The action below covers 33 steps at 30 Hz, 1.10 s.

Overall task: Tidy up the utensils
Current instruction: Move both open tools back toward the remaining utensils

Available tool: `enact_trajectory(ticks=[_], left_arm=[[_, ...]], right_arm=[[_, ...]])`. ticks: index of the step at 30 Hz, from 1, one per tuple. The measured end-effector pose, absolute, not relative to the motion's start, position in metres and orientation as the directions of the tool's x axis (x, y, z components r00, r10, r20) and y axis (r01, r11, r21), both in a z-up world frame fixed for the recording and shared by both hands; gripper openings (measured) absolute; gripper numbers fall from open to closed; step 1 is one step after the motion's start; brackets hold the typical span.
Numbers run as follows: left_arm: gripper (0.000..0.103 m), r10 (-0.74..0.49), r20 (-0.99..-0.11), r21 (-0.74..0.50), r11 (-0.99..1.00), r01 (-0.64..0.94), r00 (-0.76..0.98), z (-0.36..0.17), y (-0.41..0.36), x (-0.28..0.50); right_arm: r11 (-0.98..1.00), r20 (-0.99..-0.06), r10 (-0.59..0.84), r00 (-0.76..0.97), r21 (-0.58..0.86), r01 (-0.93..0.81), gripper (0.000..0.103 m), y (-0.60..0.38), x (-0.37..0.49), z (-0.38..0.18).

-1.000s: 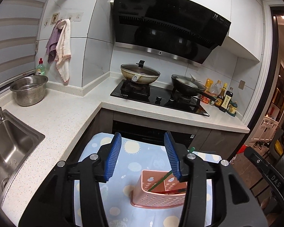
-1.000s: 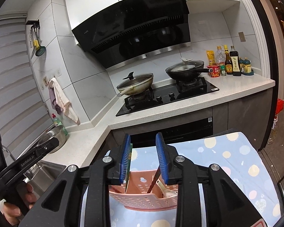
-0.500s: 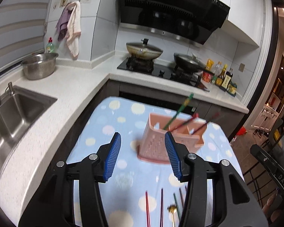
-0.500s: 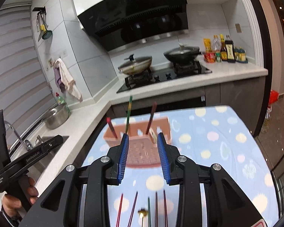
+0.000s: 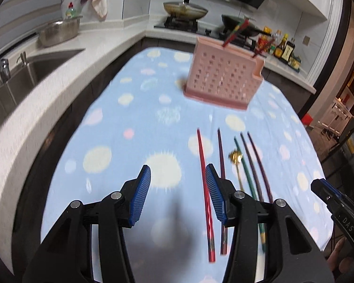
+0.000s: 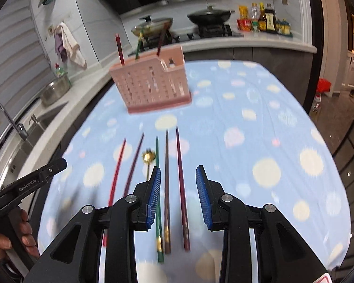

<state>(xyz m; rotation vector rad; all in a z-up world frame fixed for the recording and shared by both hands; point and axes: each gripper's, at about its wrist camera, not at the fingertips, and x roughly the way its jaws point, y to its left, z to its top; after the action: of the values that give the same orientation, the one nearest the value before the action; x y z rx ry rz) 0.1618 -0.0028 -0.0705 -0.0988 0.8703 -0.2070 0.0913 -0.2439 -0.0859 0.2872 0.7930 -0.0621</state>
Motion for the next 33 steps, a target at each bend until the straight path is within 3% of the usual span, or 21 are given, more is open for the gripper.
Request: enact_trajectory(ticks=[11,25,28,33], left_arm=[[0.046,-0.222,-0.804,-0.161,0.974,0.158,0.551,-0.111,-0.013,0.115],[0.046,-0.237,-0.824,-0.170,0.970,0.174,0.515,-0.127,-0.018,0.101],[0.054,-0.238,-0.823,-0.163,0.969,0.188,0.516,-0.126,-0.023,0.100],[0.056,-0.242,-0.821,-0.157,0.966,0.204,0.518,-0.126,-0.028,0.101]], right_arm=[[0.973,-0.771,0.031,0.636,0.168,0.156,0.031,-0.236,0.065,-0.125],[0.984,-0.797,0.031,0.603,0.131,0.122,0.019,-0.223,0.075,-0.148],[0.984,-0.801,0.031,0.598,0.128,0.120,0.016,-0.223,0.077,-0.151],[0.984,-0.807,0.037,0.590,0.131,0.117,0.013,-0.222,0.080,-0.157]])
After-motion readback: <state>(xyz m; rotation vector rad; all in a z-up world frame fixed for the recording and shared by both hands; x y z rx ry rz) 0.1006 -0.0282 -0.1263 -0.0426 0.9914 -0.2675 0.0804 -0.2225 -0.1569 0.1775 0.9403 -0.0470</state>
